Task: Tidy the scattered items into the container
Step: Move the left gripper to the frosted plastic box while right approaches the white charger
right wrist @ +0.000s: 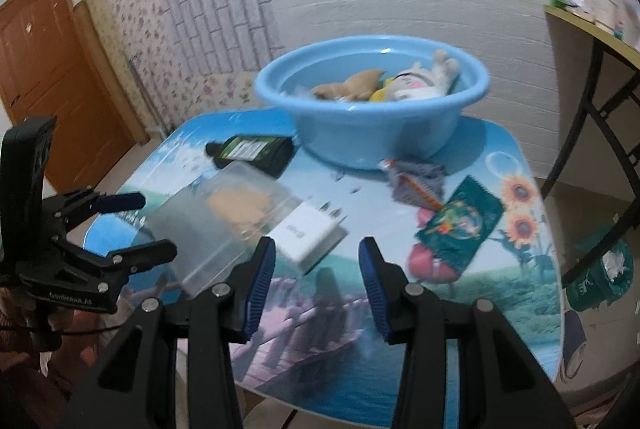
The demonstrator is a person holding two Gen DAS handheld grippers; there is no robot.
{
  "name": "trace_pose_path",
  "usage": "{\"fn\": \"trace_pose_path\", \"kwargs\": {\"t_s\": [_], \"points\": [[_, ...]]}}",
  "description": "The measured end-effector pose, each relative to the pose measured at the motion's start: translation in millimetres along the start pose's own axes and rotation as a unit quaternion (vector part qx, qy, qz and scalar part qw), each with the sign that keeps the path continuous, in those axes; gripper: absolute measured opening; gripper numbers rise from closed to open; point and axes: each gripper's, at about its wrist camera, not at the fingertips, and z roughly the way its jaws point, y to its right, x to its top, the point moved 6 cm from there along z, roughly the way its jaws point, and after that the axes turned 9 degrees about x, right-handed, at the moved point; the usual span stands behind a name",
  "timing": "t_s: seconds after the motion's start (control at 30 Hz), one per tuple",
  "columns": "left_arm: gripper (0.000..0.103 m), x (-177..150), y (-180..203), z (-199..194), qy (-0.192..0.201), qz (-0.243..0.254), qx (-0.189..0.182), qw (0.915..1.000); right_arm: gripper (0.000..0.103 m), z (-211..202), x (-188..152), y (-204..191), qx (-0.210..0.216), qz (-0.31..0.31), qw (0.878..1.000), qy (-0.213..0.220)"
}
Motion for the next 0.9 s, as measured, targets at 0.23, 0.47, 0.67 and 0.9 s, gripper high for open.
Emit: {"fn": "trace_pose_path", "kwargs": {"t_s": [0.23, 0.47, 0.67, 0.9], "points": [[0.090, -7.1, -12.7, -1.5, -0.004, -0.023, -0.011, 0.9997, 0.043, 18.0, -9.8, -26.5, 0.036, -0.025, 0.998, -0.034], [0.090, -13.3, -24.5, 0.4, -0.009, -0.035, -0.010, 0.9993, 0.042, 36.0, -11.9, -42.8, 0.035, -0.050, 0.997, -0.055], [0.090, -18.0, -36.3, -0.5, -0.008, -0.051, -0.009, 0.9986, 0.038, 45.9, -10.0, -52.1, 0.083, -0.043, 0.994, -0.064], [0.090, -22.1, -44.2, -1.8, -0.008, -0.060, -0.005, 0.9982, 0.038, 57.7, -17.0, -76.7, 0.139, -0.053, 0.985, -0.089]]}}
